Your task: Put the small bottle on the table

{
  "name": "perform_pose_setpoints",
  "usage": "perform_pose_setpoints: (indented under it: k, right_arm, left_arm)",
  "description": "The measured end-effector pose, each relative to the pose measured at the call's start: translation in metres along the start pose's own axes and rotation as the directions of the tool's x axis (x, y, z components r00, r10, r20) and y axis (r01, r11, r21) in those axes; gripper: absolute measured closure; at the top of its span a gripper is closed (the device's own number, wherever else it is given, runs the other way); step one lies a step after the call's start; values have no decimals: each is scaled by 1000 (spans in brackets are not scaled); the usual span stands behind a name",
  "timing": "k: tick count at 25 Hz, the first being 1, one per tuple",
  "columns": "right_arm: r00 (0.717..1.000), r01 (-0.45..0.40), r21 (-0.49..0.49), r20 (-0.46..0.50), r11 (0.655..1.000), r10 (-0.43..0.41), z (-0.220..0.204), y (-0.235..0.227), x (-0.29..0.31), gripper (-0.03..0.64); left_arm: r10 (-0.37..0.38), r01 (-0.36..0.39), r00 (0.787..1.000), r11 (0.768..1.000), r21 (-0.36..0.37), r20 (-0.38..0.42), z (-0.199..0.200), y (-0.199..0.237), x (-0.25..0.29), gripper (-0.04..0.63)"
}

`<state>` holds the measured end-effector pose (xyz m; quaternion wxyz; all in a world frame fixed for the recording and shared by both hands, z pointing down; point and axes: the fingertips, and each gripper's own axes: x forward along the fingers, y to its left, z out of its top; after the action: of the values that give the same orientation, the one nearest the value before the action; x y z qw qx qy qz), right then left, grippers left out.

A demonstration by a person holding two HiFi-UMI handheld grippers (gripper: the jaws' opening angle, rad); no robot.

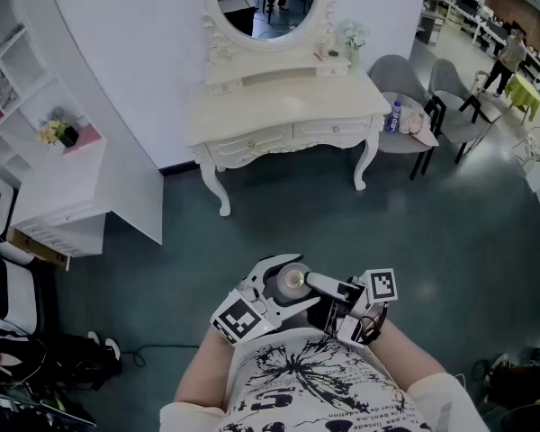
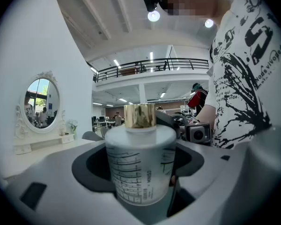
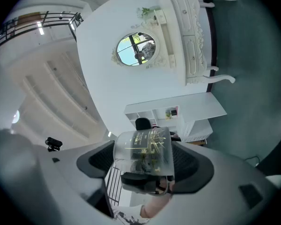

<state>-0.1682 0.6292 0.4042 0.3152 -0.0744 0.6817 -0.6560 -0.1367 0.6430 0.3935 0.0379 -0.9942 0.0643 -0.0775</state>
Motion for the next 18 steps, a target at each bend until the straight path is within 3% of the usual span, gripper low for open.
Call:
perform_pose_setpoints:
  k: [18]
  right_arm:
    - [999,37,2,-2,999,-37,35,0,-40,230]
  left_arm:
    - [7,-7,1000,999,-36,8,-6,2,52,245]
